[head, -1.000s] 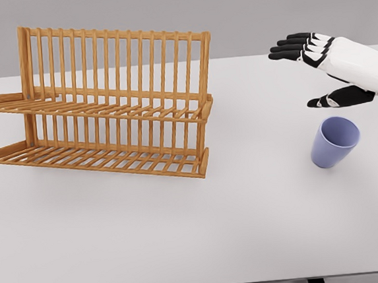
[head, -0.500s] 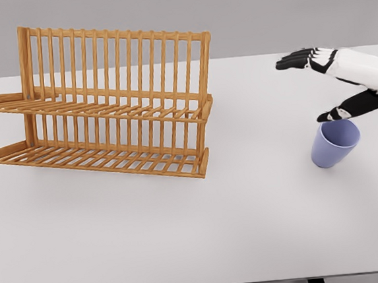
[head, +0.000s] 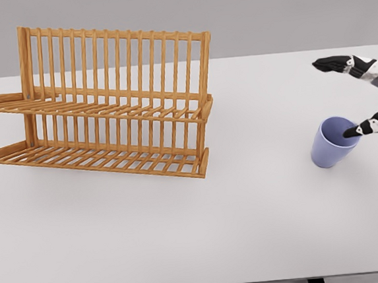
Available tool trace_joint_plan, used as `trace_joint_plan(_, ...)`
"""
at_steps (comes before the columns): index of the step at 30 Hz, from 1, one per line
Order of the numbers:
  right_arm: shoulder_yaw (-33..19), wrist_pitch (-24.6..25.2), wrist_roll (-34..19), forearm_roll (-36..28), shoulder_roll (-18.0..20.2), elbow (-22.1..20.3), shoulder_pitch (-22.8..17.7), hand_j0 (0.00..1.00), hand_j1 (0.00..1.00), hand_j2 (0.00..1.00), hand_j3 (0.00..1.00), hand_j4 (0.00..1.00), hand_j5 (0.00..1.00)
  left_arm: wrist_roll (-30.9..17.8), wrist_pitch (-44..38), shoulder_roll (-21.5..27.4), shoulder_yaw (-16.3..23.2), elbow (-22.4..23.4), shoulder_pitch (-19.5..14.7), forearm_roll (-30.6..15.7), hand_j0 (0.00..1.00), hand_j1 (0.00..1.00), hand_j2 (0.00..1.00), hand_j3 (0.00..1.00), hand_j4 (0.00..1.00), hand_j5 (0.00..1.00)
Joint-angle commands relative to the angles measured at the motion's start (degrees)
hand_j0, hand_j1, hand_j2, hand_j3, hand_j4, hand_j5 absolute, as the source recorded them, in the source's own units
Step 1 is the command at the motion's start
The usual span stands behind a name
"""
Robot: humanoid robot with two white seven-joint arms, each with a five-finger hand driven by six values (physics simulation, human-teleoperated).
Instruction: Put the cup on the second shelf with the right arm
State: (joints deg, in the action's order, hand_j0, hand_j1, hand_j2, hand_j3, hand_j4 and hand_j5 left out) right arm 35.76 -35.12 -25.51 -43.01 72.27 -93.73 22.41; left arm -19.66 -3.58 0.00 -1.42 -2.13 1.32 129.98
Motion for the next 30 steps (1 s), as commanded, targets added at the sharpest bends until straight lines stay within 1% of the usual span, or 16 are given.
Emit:
trace_joint_plan(1, -0.1, 0.1, -2.7, -5.0, 0.8, 1.6, -0.2, 1.0, 1.0, 1.0, 1.0, 1.0, 1.0, 0.0, 0.0, 0.0, 0.0, 0.0, 0.0, 0.0, 1.0, 1.0, 1.0, 1.0, 1.0, 1.0)
trace_joint_plan(2, -0.1, 0.1, -6.4, -7.7, 0.4, 2.7, -0.4, 1.0, 1.0, 1.0, 1.0, 1.0, 1.0, 0.0, 0.0, 0.0, 0.0, 0.0, 0.0, 0.0, 1.0, 1.0, 1.0, 1.0, 1.0, 1.0)
trace_joint_plan(3, -0.1, 0.1, -7.8, -8.3, 0.3, 3.7, -0.6, 1.0, 1.0, 1.0, 1.0, 1.0, 1.0, 0.0, 0.0, 0.0, 0.0, 0.0, 0.0, 0.0, 1.0, 1.0, 1.0, 1.0, 1.0, 1.0)
trace_joint_plan(5, -0.1, 0.1, -8.6, -8.3, 0.3, 4.0, -1.8, 1.0, 1.0, 1.0, 1.0, 1.0, 1.0, 0.0, 0.0, 0.0, 0.0, 0.0, 0.0, 0.0, 1.0, 1.0, 1.0, 1.0, 1.0, 1.0)
trace_joint_plan(7, -0.1, 0.1, -8.7, -8.4, 0.3, 4.1, -3.4, 1.0, 1.0, 1.0, 1.0, 1.0, 1.0, 0.0, 0.0, 0.0, 0.0, 0.0, 0.0, 0.0, 1.0, 1.0, 1.0, 1.0, 1.0, 1.0)
trace_joint_plan(10, -0.2, 0.1, -8.7, -8.6, 0.3, 4.2, -3.6, 1.0, 1.0, 1.0, 1.0, 1.0, 1.0, 0.0, 0.0, 0.0, 0.0, 0.0, 0.0, 0.0, 1.0, 1.0, 1.0, 1.0, 1.0, 1.0)
trace_joint_plan(13, -0.2, 0.1, -8.7, -10.8, 0.0, 4.3, -3.6, 1.0, 1.0, 1.0, 1.0, 1.0, 1.0, 0.0, 0.0, 0.0, 0.0, 0.0, 0.0, 0.0, 1.0, 1.0, 1.0, 1.0, 1.0, 1.0)
trace_joint_plan(14, -0.2, 0.1, -8.7, -11.7, -1.0, 4.8, -3.9, 1.0, 1.0, 1.0, 1.0, 1.0, 1.0, 0.0, 0.0, 0.0, 0.0, 0.0, 0.0, 0.0, 1.0, 1.0, 1.0, 1.0, 1.0, 1.0)
trace_joint_plan(16, -0.2, 0.1, -8.7, -12.2, -4.3, 7.5, -3.9, 1.0, 1.0, 1.0, 1.0, 1.0, 1.0, 0.0, 0.0, 0.0, 0.0, 0.0, 0.0, 0.0, 1.0, 1.0, 1.0, 1.0, 1.0, 1.0)
trace_joint_plan(17, -0.2, 0.1, -8.7, -12.2, -4.9, 7.6, -3.9, 1.0, 1.0, 1.0, 1.0, 1.0, 1.0, 0.0, 0.0, 0.0, 0.0, 0.0, 0.0, 0.0, 1.0, 1.0, 1.0, 1.0, 1.0, 1.0)
trace_joint_plan(20, -0.2, 0.1, -8.8, -12.3, -6.2, 7.8, -4.1, 1.0, 1.0, 1.0, 1.0, 1.0, 1.0, 0.0, 0.0, 0.0, 0.0, -0.1, 0.0, 0.0, 1.0, 1.0, 1.0, 1.0, 1.0, 1.0)
trace_joint_plan(25, -0.7, 0.1, -9.5, -13.0, -6.4, 7.9, -6.7, 1.0, 1.0, 1.0, 1.0, 1.0, 1.0, 0.0, 0.0, 0.0, 0.0, 0.0, 0.0, 0.0, 1.0, 1.0, 1.0, 1.0, 1.0, 1.0)
trace_joint_plan(27, -4.2, 0.1, -9.5, -15.2, -6.4, 8.1, -9.2, 1.0, 1.0, 1.0, 1.0, 1.0, 1.0, 0.0, 0.0, 0.0, 0.0, 0.0, 0.0, 0.0, 1.0, 1.0, 1.0, 1.0, 1.0, 1.0)
trace_joint_plan(28, -6.6, 0.1, -9.5, -15.6, -6.4, 8.4, -11.2, 1.0, 1.0, 1.0, 1.0, 1.0, 1.0, 0.0, 0.0, 0.0, 0.0, 0.0, 0.0, 0.0, 1.0, 1.0, 1.0, 1.0, 1.0, 1.0)
trace_joint_plan(29, -10.9, 0.1, -9.5, -15.7, -6.4, 8.3, -14.8, 1.0, 1.0, 1.0, 1.0, 1.0, 1.0, 0.0, 0.0, 0.0, 0.0, 0.0, 0.0, 0.0, 1.0, 1.0, 1.0, 1.0, 1.0, 1.0)
trace_joint_plan(30, -14.0, 0.1, -9.5, -15.7, -6.4, 8.3, -17.5, 1.0, 1.0, 1.0, 1.0, 1.0, 1.0, 0.0, 0.0, 0.0, 0.0, 0.0, 0.0, 0.0, 1.0, 1.0, 1.0, 1.0, 1.0, 1.0)
